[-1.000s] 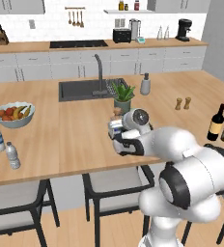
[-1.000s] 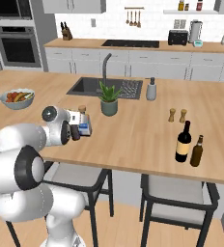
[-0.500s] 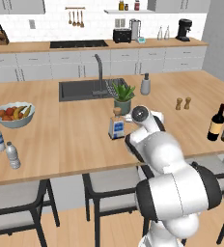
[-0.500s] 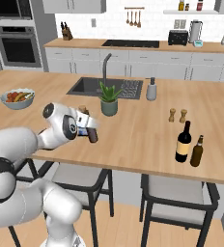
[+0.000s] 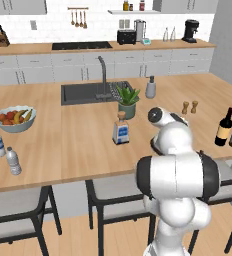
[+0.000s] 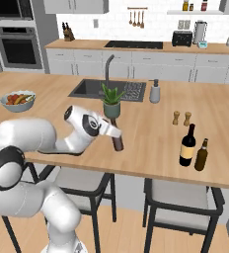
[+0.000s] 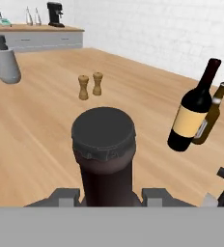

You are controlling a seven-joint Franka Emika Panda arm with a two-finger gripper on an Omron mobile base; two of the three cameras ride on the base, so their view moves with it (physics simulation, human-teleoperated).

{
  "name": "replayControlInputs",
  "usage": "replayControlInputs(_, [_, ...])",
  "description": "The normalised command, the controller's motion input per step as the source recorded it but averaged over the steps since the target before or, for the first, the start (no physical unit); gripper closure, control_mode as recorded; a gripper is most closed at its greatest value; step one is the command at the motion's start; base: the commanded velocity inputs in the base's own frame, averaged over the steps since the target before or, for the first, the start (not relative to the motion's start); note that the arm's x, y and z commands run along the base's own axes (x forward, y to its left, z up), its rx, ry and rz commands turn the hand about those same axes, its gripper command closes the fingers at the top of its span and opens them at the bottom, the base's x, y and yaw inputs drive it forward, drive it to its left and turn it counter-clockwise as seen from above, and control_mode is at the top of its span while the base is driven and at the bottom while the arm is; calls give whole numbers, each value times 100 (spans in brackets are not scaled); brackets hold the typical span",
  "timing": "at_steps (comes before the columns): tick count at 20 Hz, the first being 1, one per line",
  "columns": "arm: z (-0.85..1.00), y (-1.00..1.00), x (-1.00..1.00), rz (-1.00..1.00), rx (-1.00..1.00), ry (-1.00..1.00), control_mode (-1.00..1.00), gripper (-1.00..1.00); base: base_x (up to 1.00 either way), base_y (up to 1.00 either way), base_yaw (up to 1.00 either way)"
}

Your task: Move the plastic bottles in the middle to the plastics group, and the glass bottles in the middle to the glass group.

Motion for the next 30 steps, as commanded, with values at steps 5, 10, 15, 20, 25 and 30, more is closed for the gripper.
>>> replayControlInputs(5, [-7,-94,21,-15,0,0,-100,100,0,0,0])
replayControlInputs(10, [-5,-68,23,-5,0,0,-100,100,0,0,0])
replayControlInputs(15, [-14,-63,11,0,0,-6,-100,100,0,0,0])
replayControlInputs(20, [0,-65,16,-3,0,1,-100,100,0,0,0])
replayControlInputs(25, [0,-49,20,-9,0,3,-100,100,0,0,0])
replayControlInputs(30, [0,-30,19,-10,2,2,-100,100,0,0,0])
